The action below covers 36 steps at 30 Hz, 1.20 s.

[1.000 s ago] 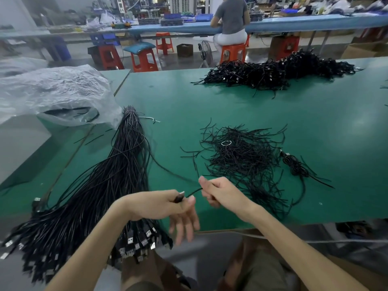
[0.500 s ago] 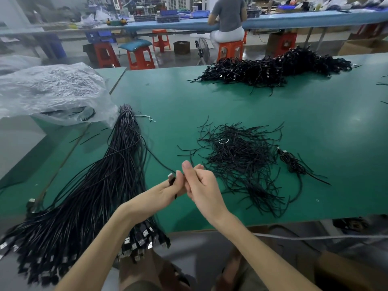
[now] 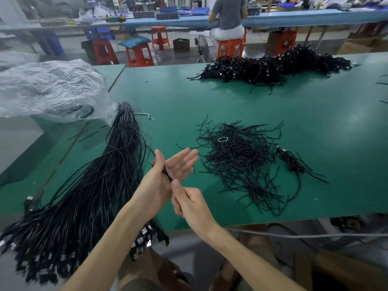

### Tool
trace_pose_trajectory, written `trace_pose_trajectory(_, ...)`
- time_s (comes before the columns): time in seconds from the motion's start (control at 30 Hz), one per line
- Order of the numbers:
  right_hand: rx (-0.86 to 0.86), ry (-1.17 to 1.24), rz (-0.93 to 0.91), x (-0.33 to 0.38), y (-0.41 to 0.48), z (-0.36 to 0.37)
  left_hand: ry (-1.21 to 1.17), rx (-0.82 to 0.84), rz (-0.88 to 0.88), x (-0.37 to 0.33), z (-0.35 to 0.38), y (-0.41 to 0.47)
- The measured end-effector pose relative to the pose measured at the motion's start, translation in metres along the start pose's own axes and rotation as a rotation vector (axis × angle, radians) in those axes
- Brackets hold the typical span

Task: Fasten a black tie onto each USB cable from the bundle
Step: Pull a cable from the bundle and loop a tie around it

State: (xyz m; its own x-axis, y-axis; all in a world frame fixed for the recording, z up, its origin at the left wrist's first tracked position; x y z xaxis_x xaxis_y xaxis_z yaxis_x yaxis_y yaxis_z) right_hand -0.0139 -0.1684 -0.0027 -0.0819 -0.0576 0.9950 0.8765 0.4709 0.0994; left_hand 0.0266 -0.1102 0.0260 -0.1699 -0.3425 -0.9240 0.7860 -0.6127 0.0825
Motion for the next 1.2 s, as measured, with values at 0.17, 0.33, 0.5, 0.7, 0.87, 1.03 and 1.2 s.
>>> trace_pose_trajectory(0.17, -0.060, 0.085, 0.153, -0.029, -0.003, -0.020, -0.286, -0.094, 0.155, -0.031, -0.015, -0.008)
trace_pose_trajectory(0.33, -0.107, 0.037, 0.223, -0.023, 0.009, -0.042, 0.414, 0.201, -0.143, -0.026, 0.006, -0.026)
trace_pose_trajectory(0.5, 0.088, -0.048, 0.229, -0.008, 0.022, -0.034, 0.907, 0.310, -0.458, 0.009, 0.004, -0.033)
trace_pose_trajectory(0.7, 0.026, -0.177, 0.130, 0.011, 0.023, -0.031, 0.924, 0.174, -0.458, 0.010, -0.018, -0.032)
trace_pose_trajectory(0.87, -0.025, -0.095, 0.091, 0.017, 0.020, -0.026, 0.947, 0.135, -0.407, 0.008, -0.024, -0.031)
trace_pose_trajectory(1.03, -0.048, 0.127, 0.125, 0.002, 0.015, -0.013, 0.641, -0.037, -0.185, 0.008, -0.008, -0.021)
trace_pose_trajectory(1.2, -0.083, 0.098, 0.139, -0.018, 0.008, -0.009, -0.007, -0.229, 0.167, -0.020, -0.011, -0.012)
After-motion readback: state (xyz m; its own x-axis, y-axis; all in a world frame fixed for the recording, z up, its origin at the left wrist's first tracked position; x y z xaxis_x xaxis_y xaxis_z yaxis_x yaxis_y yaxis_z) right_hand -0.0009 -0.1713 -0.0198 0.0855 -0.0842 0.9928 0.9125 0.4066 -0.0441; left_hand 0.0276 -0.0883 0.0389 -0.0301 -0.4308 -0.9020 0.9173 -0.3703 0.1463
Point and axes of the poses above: each hand's wrist, its own y-axis towards the middle knuckle, its own z-axis out of the palm, x = y × z, the point moved 9 cm from there along y, towards the middle knuckle, and after that the axes turned 14 degrees about x, right-handed, at the moved point
